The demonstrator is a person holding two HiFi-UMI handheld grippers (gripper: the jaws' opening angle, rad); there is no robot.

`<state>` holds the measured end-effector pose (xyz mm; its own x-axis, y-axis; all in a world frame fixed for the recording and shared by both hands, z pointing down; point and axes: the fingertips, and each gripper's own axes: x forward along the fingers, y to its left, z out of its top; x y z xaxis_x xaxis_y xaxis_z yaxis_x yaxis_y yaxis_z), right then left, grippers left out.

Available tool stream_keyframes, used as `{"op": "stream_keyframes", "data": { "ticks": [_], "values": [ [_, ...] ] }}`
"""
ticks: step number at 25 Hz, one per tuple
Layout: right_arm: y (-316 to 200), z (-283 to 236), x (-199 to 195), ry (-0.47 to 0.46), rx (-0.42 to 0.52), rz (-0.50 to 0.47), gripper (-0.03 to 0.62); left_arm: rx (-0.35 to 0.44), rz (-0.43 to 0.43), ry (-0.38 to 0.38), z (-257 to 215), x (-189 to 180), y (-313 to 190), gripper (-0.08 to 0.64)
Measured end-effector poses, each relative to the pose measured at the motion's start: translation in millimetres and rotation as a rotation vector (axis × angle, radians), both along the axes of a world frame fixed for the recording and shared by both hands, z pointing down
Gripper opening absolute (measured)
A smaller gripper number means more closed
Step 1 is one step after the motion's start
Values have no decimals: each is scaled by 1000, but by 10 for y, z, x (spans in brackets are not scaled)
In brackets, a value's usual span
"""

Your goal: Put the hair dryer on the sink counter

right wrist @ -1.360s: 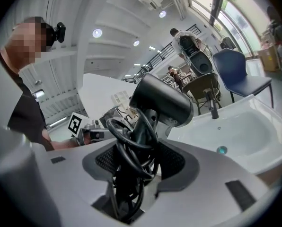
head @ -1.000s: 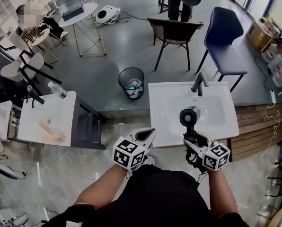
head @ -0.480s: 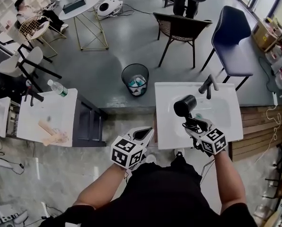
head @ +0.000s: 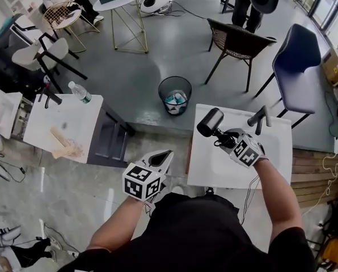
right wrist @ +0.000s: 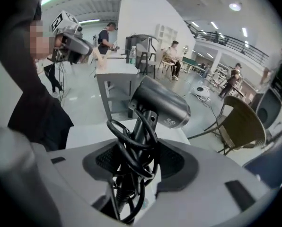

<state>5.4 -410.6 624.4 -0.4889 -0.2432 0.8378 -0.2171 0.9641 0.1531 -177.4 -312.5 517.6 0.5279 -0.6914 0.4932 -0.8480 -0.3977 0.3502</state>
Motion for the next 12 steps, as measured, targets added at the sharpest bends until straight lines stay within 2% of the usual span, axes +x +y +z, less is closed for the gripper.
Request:
{"op": "stream_keyframes", "data": {
  "ticks": [6,12],
  "values": [
    [-353,315,-133,174,60,-234,207,-11,-78,-17,12,109,-137,2],
    [-727,654,-119,324,171,-461,207,-32,-141,-38,41,222,-109,3]
  ]
}}
